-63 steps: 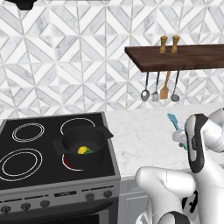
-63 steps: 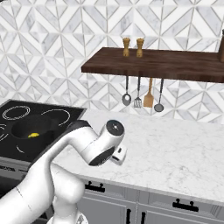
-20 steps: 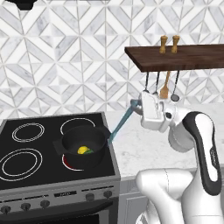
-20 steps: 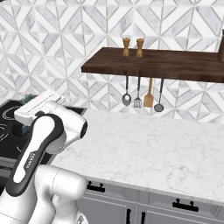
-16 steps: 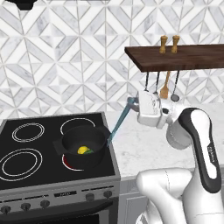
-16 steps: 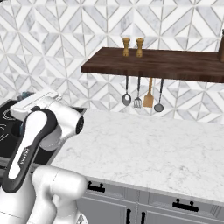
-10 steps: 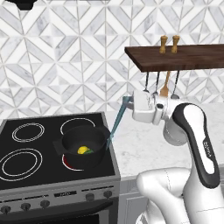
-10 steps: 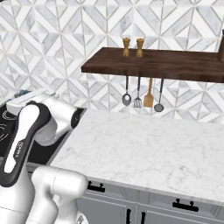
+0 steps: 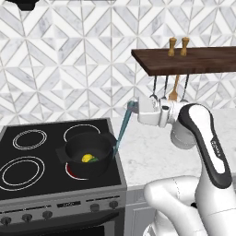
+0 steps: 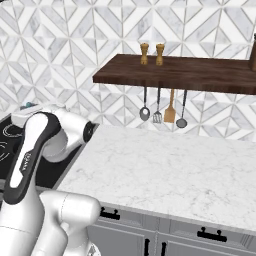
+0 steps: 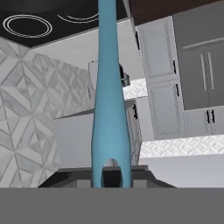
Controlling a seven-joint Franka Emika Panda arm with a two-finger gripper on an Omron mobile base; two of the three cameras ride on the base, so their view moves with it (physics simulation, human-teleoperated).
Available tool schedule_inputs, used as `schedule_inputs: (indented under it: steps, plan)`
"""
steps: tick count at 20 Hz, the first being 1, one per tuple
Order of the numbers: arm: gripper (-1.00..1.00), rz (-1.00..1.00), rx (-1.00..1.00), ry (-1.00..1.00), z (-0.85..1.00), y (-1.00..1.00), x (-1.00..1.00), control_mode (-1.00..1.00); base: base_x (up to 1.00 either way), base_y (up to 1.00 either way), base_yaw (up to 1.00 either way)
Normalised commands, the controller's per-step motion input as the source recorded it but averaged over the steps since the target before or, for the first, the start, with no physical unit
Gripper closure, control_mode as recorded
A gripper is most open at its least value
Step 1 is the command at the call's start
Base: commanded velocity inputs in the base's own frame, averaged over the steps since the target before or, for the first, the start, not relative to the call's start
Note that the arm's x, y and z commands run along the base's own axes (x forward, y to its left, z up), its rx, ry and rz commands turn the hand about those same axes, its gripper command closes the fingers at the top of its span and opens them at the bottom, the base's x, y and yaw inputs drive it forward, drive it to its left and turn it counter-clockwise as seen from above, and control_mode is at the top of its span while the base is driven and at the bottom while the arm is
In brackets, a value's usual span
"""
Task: Put the broccoli and lemon in the pot. Retrieve the spatula and lightly stir the vegetables in the pot.
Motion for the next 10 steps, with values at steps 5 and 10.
schedule_inputs:
  steps: [5, 10]
  plan:
    - [1.0, 0.0, -0.03, 0.16, 0.0, 0.24, 0.24, -1.0, 0.0, 0.0, 0.0]
    - [1.0, 0.0, -0.04, 0.09, 0.0, 0.26, 0.1, -1.0, 0.0, 0.0, 0.0]
